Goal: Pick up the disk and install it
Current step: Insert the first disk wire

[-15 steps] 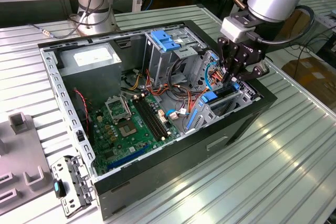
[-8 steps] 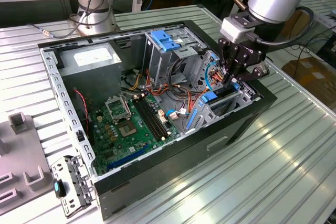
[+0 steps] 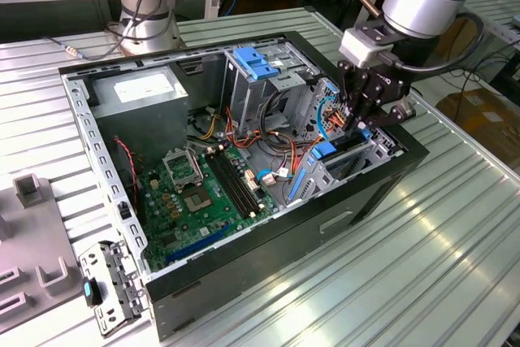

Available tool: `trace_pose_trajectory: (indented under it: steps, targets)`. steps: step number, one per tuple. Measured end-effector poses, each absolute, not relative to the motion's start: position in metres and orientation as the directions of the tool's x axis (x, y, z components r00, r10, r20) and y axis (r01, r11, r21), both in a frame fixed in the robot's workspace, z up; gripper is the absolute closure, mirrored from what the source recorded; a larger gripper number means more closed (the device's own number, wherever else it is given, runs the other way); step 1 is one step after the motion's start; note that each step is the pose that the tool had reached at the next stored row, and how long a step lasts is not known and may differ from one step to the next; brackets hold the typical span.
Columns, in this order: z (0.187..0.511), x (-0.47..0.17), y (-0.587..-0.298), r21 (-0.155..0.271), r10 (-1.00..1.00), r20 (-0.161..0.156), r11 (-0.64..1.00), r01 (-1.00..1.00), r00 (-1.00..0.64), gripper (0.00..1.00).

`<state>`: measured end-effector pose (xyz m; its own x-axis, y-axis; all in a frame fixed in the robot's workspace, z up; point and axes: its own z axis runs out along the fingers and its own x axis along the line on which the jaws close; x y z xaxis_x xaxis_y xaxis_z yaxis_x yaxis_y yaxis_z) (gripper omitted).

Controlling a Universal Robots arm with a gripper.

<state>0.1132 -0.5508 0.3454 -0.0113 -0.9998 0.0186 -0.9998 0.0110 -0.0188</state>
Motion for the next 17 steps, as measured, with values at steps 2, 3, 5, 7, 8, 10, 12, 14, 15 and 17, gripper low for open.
trace_pose_trajectory:
  steps: [2,3,5,7,8,10,12,14,15,17]
  targets:
    - [0.3444,0.1132,-0.5508,-0.019,-1.0,0.019,0.014,-1.0,-0.014,0.83]
    - [0.3439,0.1132,-0.5508,-0.019,-1.0,0.019,0.015,-1.0,-0.015,0.83]
    - [0.3425,0.1132,-0.5508,-0.019,-1.0,0.019,0.016,-1.0,-0.017,0.83]
    - [0.3413,0.1132,-0.5508,-0.019,-1.0,0.019,0.017,-1.0,-0.018,0.83]
    - [0.3412,0.1132,-0.5508,-0.019,-1.0,0.019,0.017,-1.0,-0.018,0.83]
    - [0.3412,0.1132,-0.5508,-0.019,-1.0,0.019,0.017,-1.0,-0.018,0.83]
    - [0.3412,0.1132,-0.5508,-0.019,-1.0,0.019,0.017,-1.0,-0.018,0.83]
    - [0.3412,0.1132,-0.5508,-0.019,-1.0,0.019,0.017,-1.0,-0.018,0.83]
    - [0.3412,0.1132,-0.5508,-0.019,-1.0,0.019,0.017,-1.0,-0.018,0.82]
    - [0.343,0.1132,-0.5508,-0.019,-1.0,0.019,0.017,-1.0,-0.018,0.76]
